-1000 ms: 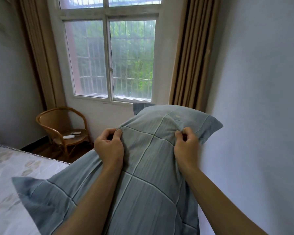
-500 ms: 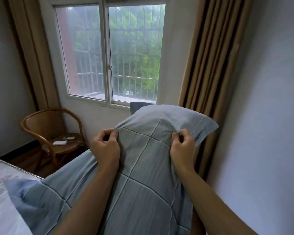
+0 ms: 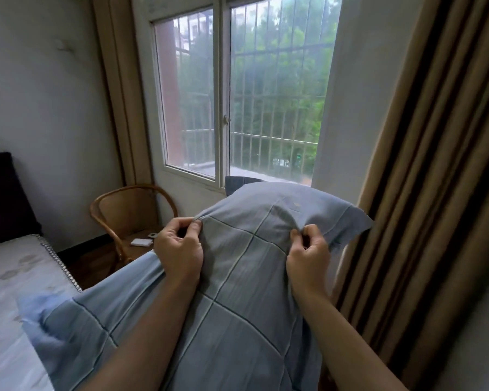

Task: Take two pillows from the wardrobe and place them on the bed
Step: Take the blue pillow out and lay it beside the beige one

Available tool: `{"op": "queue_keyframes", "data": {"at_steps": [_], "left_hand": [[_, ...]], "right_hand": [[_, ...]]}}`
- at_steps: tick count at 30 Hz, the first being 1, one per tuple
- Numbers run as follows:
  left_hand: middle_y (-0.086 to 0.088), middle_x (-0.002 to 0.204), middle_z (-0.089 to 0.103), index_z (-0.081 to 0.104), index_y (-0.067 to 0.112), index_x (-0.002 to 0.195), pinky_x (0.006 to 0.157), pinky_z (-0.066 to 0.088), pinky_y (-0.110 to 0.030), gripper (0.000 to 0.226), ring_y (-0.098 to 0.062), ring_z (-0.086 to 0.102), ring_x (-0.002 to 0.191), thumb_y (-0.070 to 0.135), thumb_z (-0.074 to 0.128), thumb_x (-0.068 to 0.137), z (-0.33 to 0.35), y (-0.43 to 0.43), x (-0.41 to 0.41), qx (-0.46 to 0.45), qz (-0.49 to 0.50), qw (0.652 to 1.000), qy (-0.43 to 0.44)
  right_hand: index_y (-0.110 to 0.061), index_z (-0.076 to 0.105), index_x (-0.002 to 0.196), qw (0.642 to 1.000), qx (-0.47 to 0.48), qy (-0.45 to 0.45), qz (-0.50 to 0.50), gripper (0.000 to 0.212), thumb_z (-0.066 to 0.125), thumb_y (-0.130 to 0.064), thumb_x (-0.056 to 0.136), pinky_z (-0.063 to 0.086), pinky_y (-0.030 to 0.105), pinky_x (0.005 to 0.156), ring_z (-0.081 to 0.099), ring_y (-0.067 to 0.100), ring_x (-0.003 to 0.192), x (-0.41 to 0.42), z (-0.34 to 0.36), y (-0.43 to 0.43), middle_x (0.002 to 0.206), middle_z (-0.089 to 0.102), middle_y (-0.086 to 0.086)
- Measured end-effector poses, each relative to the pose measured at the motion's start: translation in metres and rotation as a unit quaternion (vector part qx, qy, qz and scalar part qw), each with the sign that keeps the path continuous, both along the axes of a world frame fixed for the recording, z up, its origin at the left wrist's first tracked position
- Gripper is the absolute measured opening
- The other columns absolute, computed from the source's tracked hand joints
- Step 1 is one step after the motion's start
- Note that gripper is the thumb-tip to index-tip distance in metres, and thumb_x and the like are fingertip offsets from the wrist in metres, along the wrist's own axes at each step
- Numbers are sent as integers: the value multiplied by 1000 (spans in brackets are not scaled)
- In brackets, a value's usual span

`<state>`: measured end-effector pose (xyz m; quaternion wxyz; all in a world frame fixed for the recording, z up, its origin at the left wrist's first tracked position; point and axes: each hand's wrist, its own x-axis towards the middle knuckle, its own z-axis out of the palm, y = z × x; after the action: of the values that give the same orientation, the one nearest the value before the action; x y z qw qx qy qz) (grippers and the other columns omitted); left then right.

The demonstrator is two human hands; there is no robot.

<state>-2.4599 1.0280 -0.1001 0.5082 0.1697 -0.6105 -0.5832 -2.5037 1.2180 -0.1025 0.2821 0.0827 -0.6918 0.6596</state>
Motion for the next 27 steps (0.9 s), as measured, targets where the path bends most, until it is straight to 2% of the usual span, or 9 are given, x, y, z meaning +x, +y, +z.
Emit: {"op": "queue_keyframes", "data": {"at_steps": [4, 9, 16, 18, 23, 27], "left_hand": [[13, 62, 65, 69, 25, 67, 63, 45, -18, 18, 0, 56, 59, 15, 69, 82, 2, -6, -53, 16, 49, 999, 2], [13, 59, 63, 68, 24, 66, 60, 43, -17, 19, 1, 53, 56, 14, 69, 82, 1, -27, -107, 11, 96, 995, 2], [8, 60, 62, 70, 14, 71, 59, 42, -18, 13, 1, 52, 54, 9, 69, 82, -12, -92, -195, 5, 151, 989, 3], [7, 62, 63, 71, 12, 73, 62, 44, -21, 11, -2, 53, 57, 9, 69, 83, -19, -122, -223, 6, 166, 986, 4], [2, 65, 66, 72, 11, 73, 66, 46, -27, 9, -11, 57, 63, 14, 68, 81, -28, -192, -271, 23, 219, 975, -1], [4, 62, 64, 69, 15, 71, 62, 45, -26, 11, -10, 55, 59, 12, 69, 81, -23, -248, -287, 33, 270, 962, 1]], "right_hand": [[-17, 40, 64, 999, 3, -8, 45, 37, 58, -11, 95, 36, 31, 59, 39, 12, 56, -69, 5, -10, 57, 44, -7], [-17, 41, 64, 996, -4, -17, 90, 36, 58, -11, 95, 36, 28, 57, 37, 4, 51, -144, 1, -38, 56, 43, -7], [-12, 41, 65, 991, 6, -20, 130, 33, 60, -11, 92, 37, 33, 61, 39, 10, 54, -251, -13, -114, 56, 43, -7], [-10, 42, 66, 990, 13, -17, 142, 32, 60, -12, 92, 37, 32, 60, 38, 7, 52, -283, -15, -146, 55, 44, -8], [-16, 41, 65, 974, 27, -7, 223, 31, 57, -15, 92, 33, 15, 50, 38, 1, 50, -348, -13, -228, 52, 47, -17], [-10, 45, 70, 958, 33, -9, 285, 27, 57, -15, 93, 34, 13, 51, 39, 1, 50, -384, -7, -299, 53, 49, -16]]}}
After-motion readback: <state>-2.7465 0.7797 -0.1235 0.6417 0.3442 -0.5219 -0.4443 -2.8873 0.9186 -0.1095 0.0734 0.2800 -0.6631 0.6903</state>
